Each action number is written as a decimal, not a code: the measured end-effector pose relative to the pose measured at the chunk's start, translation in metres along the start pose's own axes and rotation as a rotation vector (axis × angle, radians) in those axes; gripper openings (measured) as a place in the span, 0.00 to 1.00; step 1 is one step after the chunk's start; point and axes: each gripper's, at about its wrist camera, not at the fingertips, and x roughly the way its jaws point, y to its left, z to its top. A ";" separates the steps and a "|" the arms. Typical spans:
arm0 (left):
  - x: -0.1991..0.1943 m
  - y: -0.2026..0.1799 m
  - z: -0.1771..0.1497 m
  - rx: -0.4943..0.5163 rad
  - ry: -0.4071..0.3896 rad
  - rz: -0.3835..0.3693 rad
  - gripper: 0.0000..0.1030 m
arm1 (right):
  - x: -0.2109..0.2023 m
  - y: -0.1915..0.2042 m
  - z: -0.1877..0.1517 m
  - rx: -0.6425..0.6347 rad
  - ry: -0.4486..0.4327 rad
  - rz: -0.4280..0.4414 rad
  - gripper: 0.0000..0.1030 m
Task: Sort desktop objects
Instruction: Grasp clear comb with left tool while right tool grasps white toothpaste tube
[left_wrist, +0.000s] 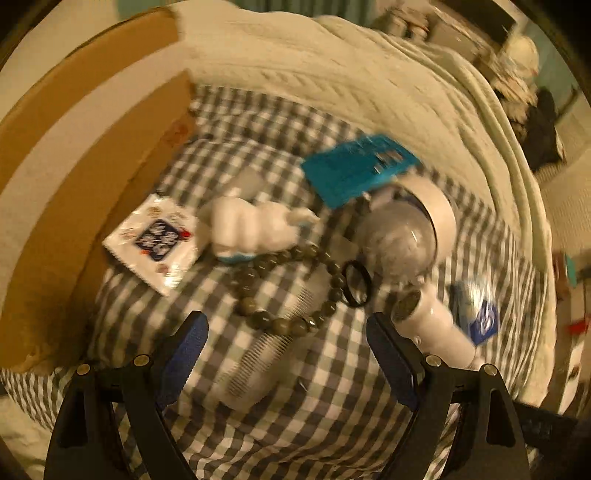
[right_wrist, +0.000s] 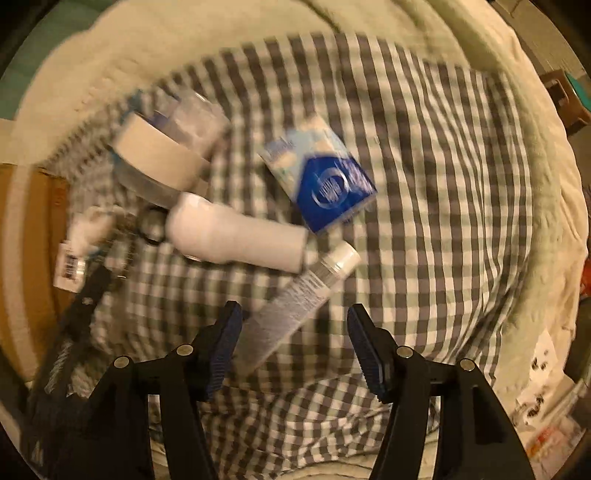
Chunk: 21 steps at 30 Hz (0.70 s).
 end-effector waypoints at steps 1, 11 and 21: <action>0.004 -0.005 -0.003 0.030 0.011 0.012 0.88 | 0.008 -0.002 0.001 0.018 0.019 0.014 0.57; 0.024 -0.030 -0.023 0.227 -0.006 0.129 0.38 | 0.037 0.003 0.010 0.006 0.047 -0.004 0.40; 0.010 -0.021 -0.022 0.204 0.019 0.121 0.27 | 0.032 0.001 0.003 -0.029 0.042 -0.022 0.23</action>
